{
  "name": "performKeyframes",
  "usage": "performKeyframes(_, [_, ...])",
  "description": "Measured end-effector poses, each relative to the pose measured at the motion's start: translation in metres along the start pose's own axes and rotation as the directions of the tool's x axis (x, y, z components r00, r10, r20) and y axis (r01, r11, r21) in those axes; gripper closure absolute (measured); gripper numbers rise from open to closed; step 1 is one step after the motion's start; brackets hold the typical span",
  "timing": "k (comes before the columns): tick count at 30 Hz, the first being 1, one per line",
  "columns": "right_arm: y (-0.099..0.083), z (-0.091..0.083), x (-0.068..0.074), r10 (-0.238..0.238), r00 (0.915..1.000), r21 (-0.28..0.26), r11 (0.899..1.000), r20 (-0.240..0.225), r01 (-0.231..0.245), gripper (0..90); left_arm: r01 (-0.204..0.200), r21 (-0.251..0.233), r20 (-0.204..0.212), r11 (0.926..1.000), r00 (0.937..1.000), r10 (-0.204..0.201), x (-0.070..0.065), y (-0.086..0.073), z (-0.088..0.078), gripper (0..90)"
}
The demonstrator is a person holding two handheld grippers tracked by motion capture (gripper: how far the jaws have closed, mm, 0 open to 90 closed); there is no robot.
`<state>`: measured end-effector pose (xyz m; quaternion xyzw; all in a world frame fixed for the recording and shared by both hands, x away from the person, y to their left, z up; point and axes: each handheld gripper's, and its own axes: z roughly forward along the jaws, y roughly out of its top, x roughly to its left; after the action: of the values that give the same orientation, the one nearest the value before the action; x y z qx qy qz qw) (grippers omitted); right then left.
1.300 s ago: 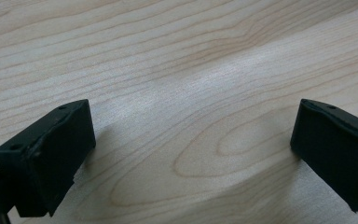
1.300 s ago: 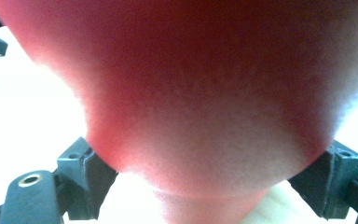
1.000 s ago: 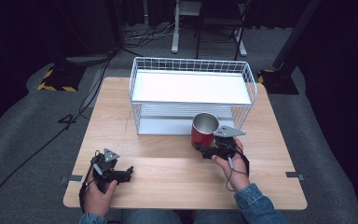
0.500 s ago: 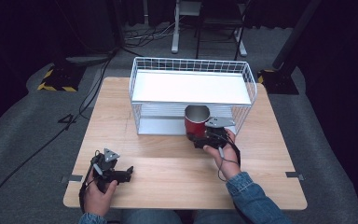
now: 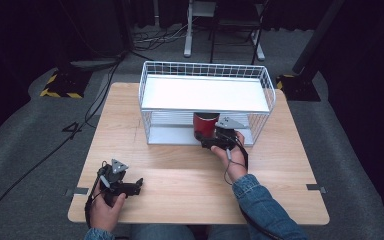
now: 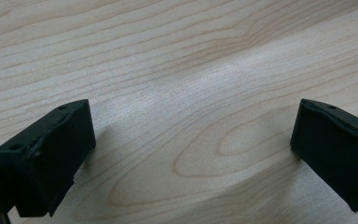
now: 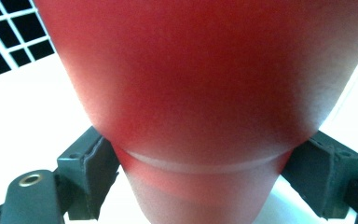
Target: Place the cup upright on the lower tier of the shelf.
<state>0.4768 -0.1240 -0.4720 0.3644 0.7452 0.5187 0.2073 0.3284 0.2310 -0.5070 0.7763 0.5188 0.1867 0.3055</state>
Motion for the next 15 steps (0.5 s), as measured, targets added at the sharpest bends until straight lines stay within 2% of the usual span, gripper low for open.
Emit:
performKeyframes(3, [0.001,0.008,-0.001,-0.002,1.0000,-0.022,1.000,0.007,0.002,17.5,-0.001,0.000,0.001,1.0000,1.0000,0.001,0.000,0.000,0.000,0.1])
performKeyframes(8, [0.006,0.019,-0.003,-0.040,0.9988,-0.037,0.998,0.026,0.041,17.5,-0.001,0.000,0.001,1.0000,1.0000,0.001,0.000,0.000,0.000,0.1])
performKeyframes(15, [0.005,0.032,-0.013,-0.016,0.9979,-0.016,1.000,0.063,0.017,17.4,-0.001,0.000,0.001,1.0000,1.0000,0.001,0.000,0.000,0.000,0.1])
